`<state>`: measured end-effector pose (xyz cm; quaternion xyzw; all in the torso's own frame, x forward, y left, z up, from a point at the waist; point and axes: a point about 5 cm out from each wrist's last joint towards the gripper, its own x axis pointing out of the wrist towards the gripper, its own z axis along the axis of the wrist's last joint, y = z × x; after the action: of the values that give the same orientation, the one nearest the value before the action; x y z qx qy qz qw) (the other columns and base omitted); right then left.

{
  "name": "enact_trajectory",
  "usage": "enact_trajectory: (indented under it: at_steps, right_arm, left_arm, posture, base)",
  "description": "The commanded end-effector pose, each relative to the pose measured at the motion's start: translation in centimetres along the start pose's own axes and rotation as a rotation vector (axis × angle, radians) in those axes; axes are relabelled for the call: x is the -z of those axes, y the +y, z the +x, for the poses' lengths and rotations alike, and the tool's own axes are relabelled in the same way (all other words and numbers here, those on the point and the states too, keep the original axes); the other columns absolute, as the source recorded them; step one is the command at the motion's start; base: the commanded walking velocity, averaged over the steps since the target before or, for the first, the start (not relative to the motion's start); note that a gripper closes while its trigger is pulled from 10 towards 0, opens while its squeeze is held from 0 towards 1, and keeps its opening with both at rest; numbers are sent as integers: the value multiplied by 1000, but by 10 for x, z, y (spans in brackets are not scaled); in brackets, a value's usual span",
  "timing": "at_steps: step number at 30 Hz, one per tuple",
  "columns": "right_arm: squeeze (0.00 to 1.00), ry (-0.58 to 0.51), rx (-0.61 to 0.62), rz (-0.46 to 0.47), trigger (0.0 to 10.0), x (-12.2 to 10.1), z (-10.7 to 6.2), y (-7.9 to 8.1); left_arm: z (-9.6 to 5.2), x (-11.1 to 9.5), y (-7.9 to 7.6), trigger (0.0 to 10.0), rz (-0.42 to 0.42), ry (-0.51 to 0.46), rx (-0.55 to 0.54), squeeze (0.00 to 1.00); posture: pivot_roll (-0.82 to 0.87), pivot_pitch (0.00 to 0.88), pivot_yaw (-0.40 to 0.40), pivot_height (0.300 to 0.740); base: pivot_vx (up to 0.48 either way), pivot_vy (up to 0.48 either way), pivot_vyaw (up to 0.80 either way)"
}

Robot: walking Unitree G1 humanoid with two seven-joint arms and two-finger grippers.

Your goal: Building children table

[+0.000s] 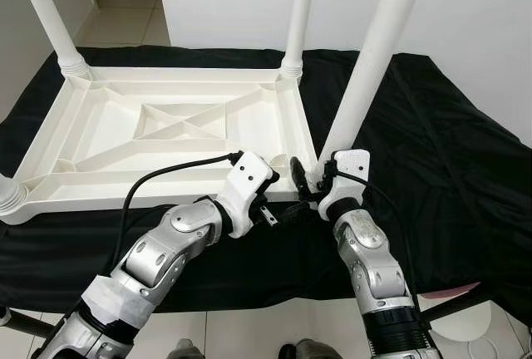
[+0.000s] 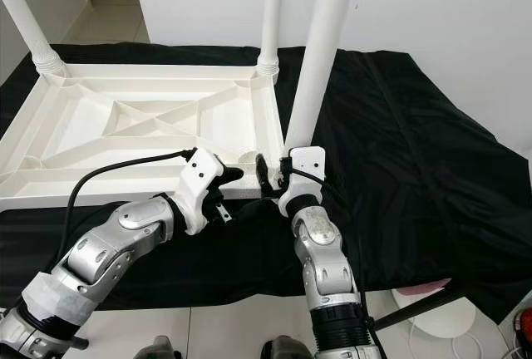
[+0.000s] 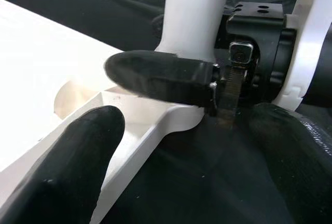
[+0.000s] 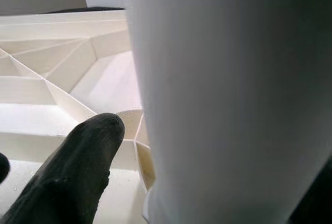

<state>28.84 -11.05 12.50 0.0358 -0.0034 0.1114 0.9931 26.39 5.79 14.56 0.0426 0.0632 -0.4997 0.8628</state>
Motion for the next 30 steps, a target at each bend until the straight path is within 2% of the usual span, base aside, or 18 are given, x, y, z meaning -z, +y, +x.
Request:
enact_trajectory:
  at_steps: [1, 2, 4, 5, 30]
  right_arm:
    - [1000, 25, 9, 7, 10000, 4, -2, -1]
    - [106, 31, 4, -13, 10000, 4, -4, -3]
    - [106, 35, -5, -19, 10000, 5, -5, -4]
    - [0, 38, -11, -25, 10000, 6, -6, -3]
    - [0, 34, -97, -52, 10000, 4, -13, -1]
  left_arm:
    - [1, -2, -11, 10000, 10, 7, 181, 0]
    - [0, -2, -11, 10000, 9, 9, 176, 0]
    - [-1, -2, -11, 10000, 8, 10, 175, 0]
    - [-1, -1, -11, 10000, 7, 11, 174, 0]
    - [-4, -2, -11, 10000, 5, 19, 170, 0]
  posture:
    - [69, 5, -34, 740]
    - [74, 11, -35, 740]
    - [74, 11, -35, 740]
    - [74, 11, -35, 740]
    - [73, 50, -24, 740]
  base:
    - [0, 0, 0]
    - [0, 0, 0]
    - [0, 0, 0]
    - [0, 0, 0]
    - [0, 0, 0]
